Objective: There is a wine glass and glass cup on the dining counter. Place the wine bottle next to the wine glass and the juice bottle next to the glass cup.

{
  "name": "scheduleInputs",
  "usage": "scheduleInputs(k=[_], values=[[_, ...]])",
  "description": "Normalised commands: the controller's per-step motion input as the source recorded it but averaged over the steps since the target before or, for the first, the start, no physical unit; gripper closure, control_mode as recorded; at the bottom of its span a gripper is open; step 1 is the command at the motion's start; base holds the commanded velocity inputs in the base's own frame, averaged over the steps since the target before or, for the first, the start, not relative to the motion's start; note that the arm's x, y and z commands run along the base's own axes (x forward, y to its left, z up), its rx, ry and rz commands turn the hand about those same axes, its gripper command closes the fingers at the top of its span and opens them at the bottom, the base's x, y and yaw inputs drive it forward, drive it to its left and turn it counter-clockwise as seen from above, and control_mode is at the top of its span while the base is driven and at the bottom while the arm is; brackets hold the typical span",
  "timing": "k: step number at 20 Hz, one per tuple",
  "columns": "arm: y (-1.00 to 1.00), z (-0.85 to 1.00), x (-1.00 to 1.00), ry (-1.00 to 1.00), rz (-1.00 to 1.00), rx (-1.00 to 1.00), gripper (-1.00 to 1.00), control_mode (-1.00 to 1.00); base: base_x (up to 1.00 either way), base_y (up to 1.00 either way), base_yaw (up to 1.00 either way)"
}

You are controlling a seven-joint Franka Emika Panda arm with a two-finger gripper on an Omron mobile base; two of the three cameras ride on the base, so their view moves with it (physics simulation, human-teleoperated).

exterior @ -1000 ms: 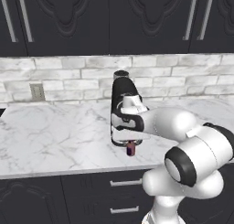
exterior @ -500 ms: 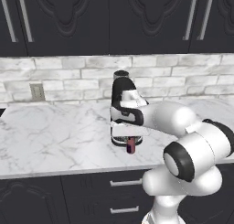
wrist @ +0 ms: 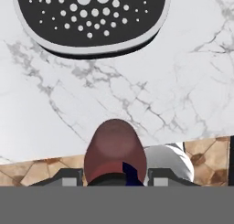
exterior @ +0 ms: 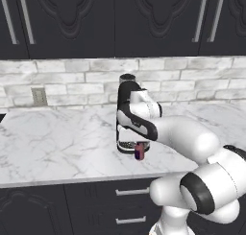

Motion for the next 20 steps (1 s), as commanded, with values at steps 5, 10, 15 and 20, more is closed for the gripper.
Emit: scheduleInputs(k=[5,10,15,20], values=[[0.0,0.3,-0.29,0.0,0.0,0.04,1.0,-1.0,0.0,0.0,0.0],[0.0,0.23,-0.25,-0.01,0.0,0.0,1.0,-1.0,0.0,0.0,0.0],[0.0,0.15,-0.21,0.0,0.0,0.0,1.0,-1.0,0.0,0.0,0.0],[0.0,0.12,-0.15,0.0,0.0,-0.01,1.0,-1.0,0.0,0.0,0.0]])
